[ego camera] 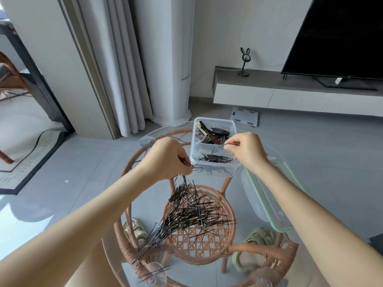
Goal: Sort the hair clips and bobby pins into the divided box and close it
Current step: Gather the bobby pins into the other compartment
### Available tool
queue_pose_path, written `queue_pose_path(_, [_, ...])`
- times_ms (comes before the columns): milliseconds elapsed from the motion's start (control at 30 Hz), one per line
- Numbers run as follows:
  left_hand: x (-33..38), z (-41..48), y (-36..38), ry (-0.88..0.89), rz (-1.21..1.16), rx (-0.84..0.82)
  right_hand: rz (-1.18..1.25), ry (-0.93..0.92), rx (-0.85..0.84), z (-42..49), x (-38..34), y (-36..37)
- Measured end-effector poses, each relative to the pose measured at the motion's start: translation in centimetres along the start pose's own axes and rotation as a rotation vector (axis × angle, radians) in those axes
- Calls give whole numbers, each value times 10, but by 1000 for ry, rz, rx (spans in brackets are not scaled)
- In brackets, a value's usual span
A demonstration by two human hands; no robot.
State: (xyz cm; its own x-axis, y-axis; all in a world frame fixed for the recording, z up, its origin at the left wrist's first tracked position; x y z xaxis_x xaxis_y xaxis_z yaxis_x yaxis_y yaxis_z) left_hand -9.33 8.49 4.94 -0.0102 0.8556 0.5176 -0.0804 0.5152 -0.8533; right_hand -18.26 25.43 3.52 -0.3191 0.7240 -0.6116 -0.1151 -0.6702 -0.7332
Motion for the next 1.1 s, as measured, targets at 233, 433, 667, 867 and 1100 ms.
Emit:
queue_pose_path(233, [35,67,-3,26,-176,161,-158,-16,-207,7,10,31])
queue_pose_path(433, [29,89,59,7,-184,95,-143,31,3,-5,31,-18])
queue_pose_path(667, [28,79,80,119,56,-210,-167,-58,-43,-34,22,-21])
queue_pose_path(867, [4,30,38,82,216,-186,-150,-196,-605,-111,-5,39])
queue_pose_path(1100, [-66,-82,94,-124,524,-408,-385,-350,-721,-139,-10,93])
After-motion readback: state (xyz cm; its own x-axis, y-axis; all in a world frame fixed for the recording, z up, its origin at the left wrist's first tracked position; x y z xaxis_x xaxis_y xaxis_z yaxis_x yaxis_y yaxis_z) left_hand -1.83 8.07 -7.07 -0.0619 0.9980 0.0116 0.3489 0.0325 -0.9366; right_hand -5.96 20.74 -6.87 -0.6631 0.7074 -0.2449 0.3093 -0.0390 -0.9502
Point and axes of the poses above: each hand's wrist, its own z-axis towards the middle knuckle, its own y-axis out of the palm, x = y × z, the point moved 10 cm from there along z, towards the middle knuckle, and after that the axes turned 6 degrees about x, right-handed, at the moved point
